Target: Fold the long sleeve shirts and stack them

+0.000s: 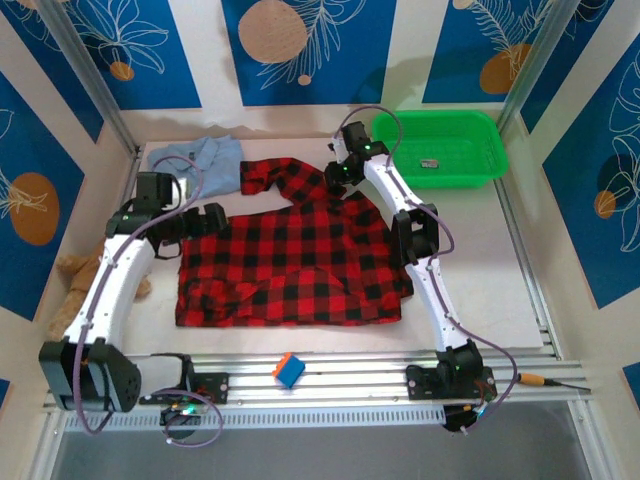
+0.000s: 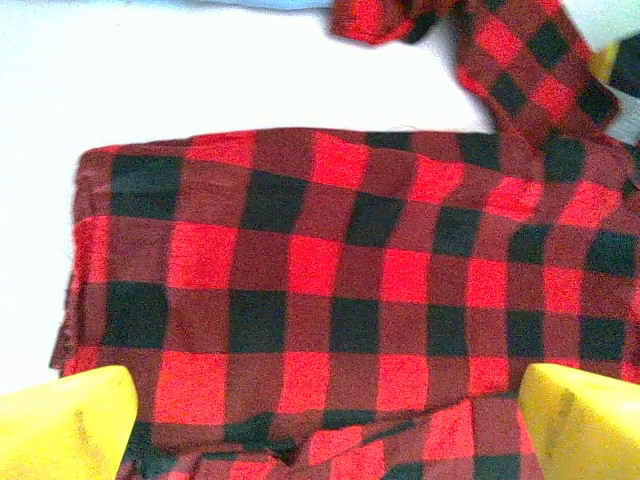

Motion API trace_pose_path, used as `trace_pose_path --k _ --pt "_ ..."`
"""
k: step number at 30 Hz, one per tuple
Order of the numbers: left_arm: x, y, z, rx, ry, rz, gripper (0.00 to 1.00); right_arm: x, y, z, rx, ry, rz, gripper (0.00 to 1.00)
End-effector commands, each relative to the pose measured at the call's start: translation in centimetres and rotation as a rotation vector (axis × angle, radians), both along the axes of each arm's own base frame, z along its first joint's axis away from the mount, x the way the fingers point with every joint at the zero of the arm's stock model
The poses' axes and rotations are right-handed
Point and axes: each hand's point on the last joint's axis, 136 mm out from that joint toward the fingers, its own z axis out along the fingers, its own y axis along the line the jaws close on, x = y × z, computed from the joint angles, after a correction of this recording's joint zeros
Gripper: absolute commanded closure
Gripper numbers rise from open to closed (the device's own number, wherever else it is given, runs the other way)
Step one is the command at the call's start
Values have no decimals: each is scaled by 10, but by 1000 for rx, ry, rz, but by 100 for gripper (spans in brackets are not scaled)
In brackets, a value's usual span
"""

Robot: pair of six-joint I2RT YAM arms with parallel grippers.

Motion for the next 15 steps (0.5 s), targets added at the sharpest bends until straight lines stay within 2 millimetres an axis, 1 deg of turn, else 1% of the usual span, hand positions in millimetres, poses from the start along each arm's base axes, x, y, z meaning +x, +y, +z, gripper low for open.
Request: trace_pose_path --k 1,2,4,7,9,11,12,13,15 --pt "9 24 -22 -44 55 77 3 -8 12 -11 -9 16 52 66" --pt "10 33 -31 -48 83 100 3 -8 11 -13 -16 17 47 69" --pt "16 41 -46 -52 128 109 4 -6 8 -11 -19 13 35 77" --pt "25 53 -66 -35 184 131 6 -1 7 -2 -17 -7 4 87" --pt "32 61 -78 -33 203 156 7 4 8 15 0 -38 -21 93" --pt "40 67 -91 -44 223 180 9 10 10 40 16 -91 -45 100" --pt "44 69 -96 -65 233 190 10 12 11 50 23 -113 -52 100" --pt "50 73 -102 -87 241 207 12 15 12 68 37 -147 -57 100" --pt "60 80 -110 -97 249 235 15 18 14 95 64 -202 -66 100"
